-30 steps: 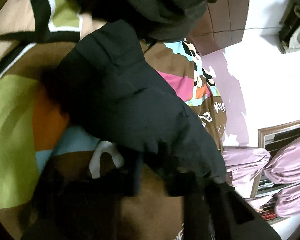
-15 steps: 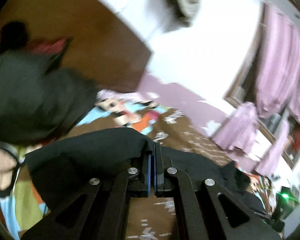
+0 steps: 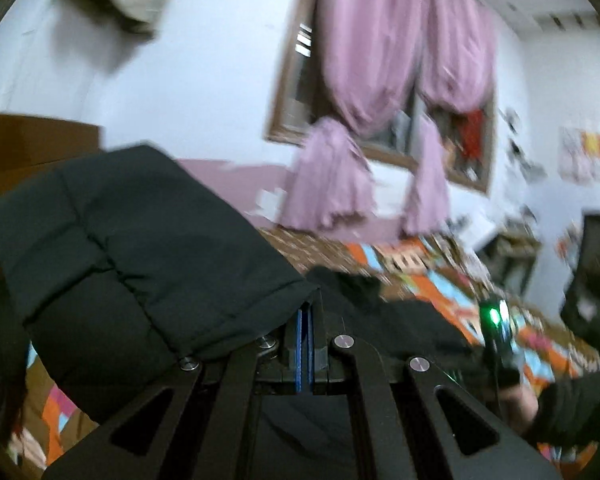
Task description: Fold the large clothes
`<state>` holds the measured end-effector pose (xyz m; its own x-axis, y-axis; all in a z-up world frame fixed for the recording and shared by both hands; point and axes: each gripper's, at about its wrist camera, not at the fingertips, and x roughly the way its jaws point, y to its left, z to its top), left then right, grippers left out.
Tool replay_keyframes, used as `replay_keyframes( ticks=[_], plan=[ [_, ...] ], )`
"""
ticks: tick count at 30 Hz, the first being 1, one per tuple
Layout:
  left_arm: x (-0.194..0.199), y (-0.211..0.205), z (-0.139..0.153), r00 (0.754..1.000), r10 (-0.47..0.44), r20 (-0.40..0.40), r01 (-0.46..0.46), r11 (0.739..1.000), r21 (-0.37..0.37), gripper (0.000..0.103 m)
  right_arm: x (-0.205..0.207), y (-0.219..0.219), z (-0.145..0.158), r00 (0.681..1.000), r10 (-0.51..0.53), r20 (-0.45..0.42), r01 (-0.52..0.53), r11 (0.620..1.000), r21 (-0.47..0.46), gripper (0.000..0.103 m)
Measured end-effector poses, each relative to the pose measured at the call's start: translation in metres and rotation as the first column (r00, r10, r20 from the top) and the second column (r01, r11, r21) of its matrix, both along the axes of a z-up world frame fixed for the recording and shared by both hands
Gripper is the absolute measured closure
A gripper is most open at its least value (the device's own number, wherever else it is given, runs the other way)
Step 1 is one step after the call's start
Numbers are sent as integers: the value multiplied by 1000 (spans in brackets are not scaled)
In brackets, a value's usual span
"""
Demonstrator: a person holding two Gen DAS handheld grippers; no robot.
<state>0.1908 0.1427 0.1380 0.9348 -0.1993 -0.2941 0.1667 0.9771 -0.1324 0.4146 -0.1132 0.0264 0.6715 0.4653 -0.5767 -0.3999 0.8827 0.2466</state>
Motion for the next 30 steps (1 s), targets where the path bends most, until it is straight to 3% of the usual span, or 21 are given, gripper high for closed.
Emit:
replay_keyframes(
  ticks=[2,7,11,13,15,18,22,30],
  plan=[
    [12,-23,-7,997,-62,-47,63,998,23,103,5,-11,-1,1000,-20,-17,20,999,27,0],
    [40,-93,-41,957,-193,-216,214,974,77,103,18,-47,-10,993,-73,-92,83,990,111,0],
    [59,-137,-80,896,-255,-364,313,944,109,103,22,-73,-17,985,-107,-134,128,978,162,0],
    [69,-154,-103,854,-268,-447,351,930,113,103,24,-86,-22,980,-116,-164,148,968,204,0],
    [79,-169,-123,816,-256,-518,364,924,117,103,24,-97,-27,977,-92,-191,141,955,262,0],
    [85,-174,-142,784,-255,-566,368,925,92,103,25,-111,-34,973,-35,-226,117,926,360,0],
    [83,-173,-150,777,-247,-579,382,916,121,102,21,-118,-35,972,29,-233,73,906,417,0],
    [59,-183,-147,788,-297,-539,465,861,205,73,17,-120,-45,956,81,-281,70,869,489,0]
  ],
)
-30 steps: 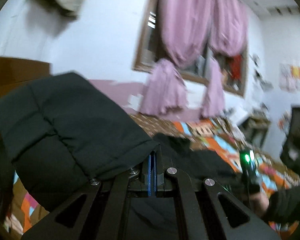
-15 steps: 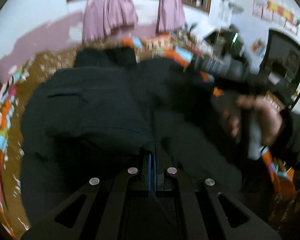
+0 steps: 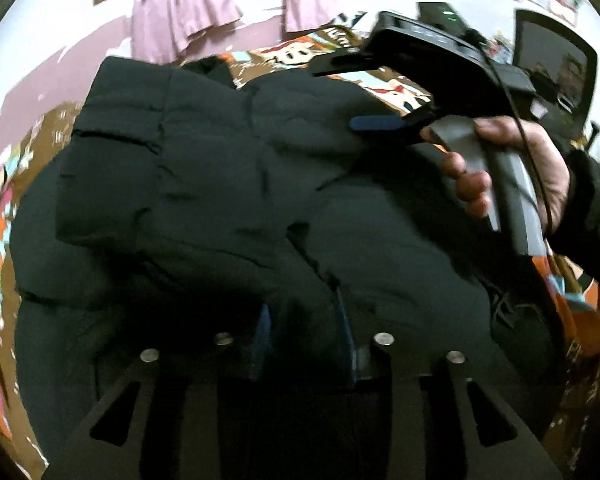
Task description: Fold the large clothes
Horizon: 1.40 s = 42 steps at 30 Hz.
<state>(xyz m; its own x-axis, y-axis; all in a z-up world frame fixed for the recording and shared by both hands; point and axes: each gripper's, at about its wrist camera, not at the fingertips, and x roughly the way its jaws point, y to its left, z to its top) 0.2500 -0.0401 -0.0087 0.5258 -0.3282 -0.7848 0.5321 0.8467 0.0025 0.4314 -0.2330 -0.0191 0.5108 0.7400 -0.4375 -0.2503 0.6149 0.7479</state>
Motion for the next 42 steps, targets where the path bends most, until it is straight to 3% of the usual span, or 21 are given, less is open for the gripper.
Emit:
replay_keyframes(
  ticks=[4,8,10,11,12,17,20,25,28,30,32,34,35,37,39,42],
  plan=[
    [2,-7,-10,1000,2,-7,-2,1000,24,71,-1,-7,-6,999,17,-52,-11,993,117,0],
    [14,8,-14,995,33,-96,-41,996,-85,68,-10,-15,-14,994,67,-87,-42,964,264,0],
    [12,17,-13,992,47,-119,-63,989,-133,56,-16,-17,-18,990,94,-101,-56,943,328,0],
    [10,23,-11,991,57,-124,-76,985,-153,47,-19,-18,-20,989,103,-108,-61,940,337,0],
    [9,32,-8,989,70,-128,-92,980,-175,45,-22,-18,-21,987,113,-115,-70,941,331,0],
    [9,60,1,979,136,-149,-168,960,-225,44,-38,-15,-19,986,117,-119,-83,962,260,0],
    [7,78,11,971,194,-137,-222,948,-228,44,-44,-16,-21,985,127,-120,-85,948,305,0],
    [-4,96,17,957,271,-101,-288,931,-226,44,-55,-29,-27,987,122,-109,-60,890,451,0],
    [-1,105,13,942,323,-92,-336,914,-227,44,-57,-30,-32,986,98,-132,-32,901,433,0],
    [6,110,13,928,363,-88,-373,903,-214,44,-56,-23,-27,986,87,-141,-32,936,349,3],
    [9,116,16,917,391,-83,-399,889,-226,44,-57,-14,-20,990,60,-129,-29,973,227,15],
    [16,121,21,909,412,-70,-416,877,-241,44,-60,-6,-12,994,32,-103,-21,995,100,48],
    [17,123,24,905,421,-62,-422,873,-245,44,-62,-2,-9,995,16,-94,-12,999,38,56],
    [20,127,28,899,436,-46,-433,864,-257,44,-66,-1,-5,998,-13,-69,10,999,-38,84],
    [23,130,30,896,442,-35,-436,861,-262,44,-68,-1,5,999,-25,-20,23,995,-101,92],
    [29,134,33,895,445,-23,-435,864,-254,44,-64,-2,26,996,-30,87,44,986,-162,94]
  ],
)
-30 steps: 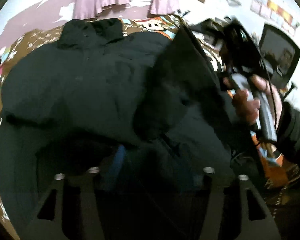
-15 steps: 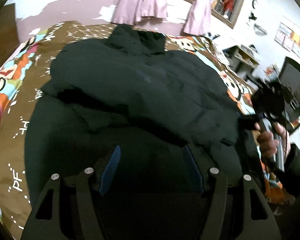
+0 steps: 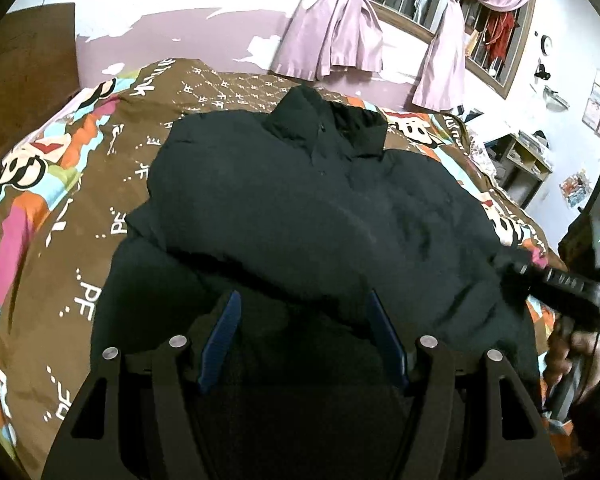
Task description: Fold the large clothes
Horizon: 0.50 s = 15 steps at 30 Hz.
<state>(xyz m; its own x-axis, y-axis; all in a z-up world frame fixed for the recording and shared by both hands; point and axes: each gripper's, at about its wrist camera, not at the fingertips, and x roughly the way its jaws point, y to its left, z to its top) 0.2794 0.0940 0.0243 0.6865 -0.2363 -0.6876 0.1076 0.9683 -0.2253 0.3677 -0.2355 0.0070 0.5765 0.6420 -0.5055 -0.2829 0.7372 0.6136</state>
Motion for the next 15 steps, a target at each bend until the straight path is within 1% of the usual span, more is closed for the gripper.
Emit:
replay_keyframes(
  ticks=[2,3,4,6,7,8,9,10,11,12,14,15],
  plan=[
    [4,0,2,1000,-4,5,4,1000,17,44,9,-1,14,998,-27,56,30,998,-51,94],
    [7,0,3,1000,-10,9,10,1000,29,44,16,-1,19,997,-34,67,39,997,-63,94],
    [10,0,4,1000,-19,17,18,999,45,44,26,-3,24,997,-27,68,32,997,-75,94],
    [21,2,7,999,-28,29,26,996,81,44,35,-2,25,998,-27,53,33,992,-123,90],
    [26,2,8,999,-29,31,26,995,93,44,42,0,25,998,-36,50,44,985,-170,86],
    [31,3,8,999,-32,33,28,994,104,44,42,-2,25,997,-45,55,55,979,-196,83],
    [40,3,8,999,-40,33,35,993,114,44,44,0,26,996,-54,68,68,973,-220,77],
    [46,3,8,998,-46,31,42,992,122,44,46,3,28,994,-62,93,85,960,-267,66],
    [54,2,6,998,-54,27,50,990,129,44,45,7,30,991,-70,115,103,944,-313,61],
    [61,3,4,998,-59,21,56,990,132,44,44,11,33,985,-79,156,133,919,-372,54],
    [73,1,0,998,-61,6,59,989,135,44,41,20,36,972,-53,228,151,887,-436,54],
    [81,0,-3,998,-62,-4,62,989,136,44,42,26,35,970,-31,240,141,879,-456,54]
  ],
)
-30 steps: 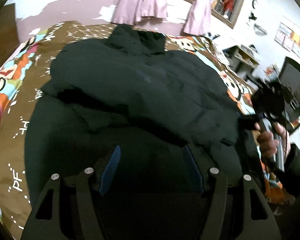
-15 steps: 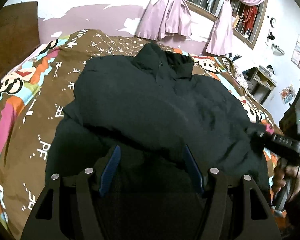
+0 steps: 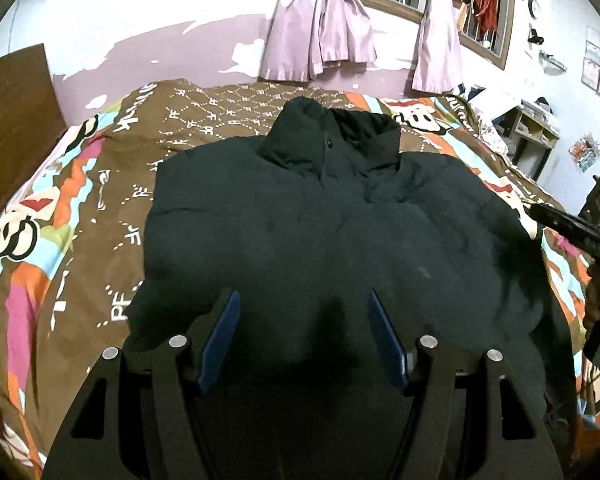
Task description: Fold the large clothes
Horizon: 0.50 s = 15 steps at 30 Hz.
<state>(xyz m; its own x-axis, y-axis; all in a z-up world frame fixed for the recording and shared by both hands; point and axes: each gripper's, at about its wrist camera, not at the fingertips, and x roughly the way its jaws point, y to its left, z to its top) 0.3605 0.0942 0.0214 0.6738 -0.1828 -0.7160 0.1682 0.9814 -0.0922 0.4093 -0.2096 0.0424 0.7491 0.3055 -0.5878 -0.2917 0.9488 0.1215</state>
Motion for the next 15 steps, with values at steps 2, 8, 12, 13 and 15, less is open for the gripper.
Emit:
replay_keyframes(
  ticks=[2,8,12,13,15],
  plan=[
    [10,-2,-5,1000,2,-14,-2,1000,5,44,1,17,-5,998,68,4,-68,995,-70,54],
    [31,-6,-37,996,17,-86,-11,997,73,44,5,53,-41,977,204,-58,-211,964,-163,55],
    [32,-11,-56,994,-16,-109,30,991,132,42,13,61,-76,967,212,-140,-237,952,-193,58],
    [32,-12,-58,993,-18,-113,34,990,139,42,13,61,-82,967,211,-144,-235,954,-183,58],
    [33,-14,-63,992,-20,-121,39,987,156,41,12,61,-92,967,202,-155,-229,957,-178,58]
  ],
)
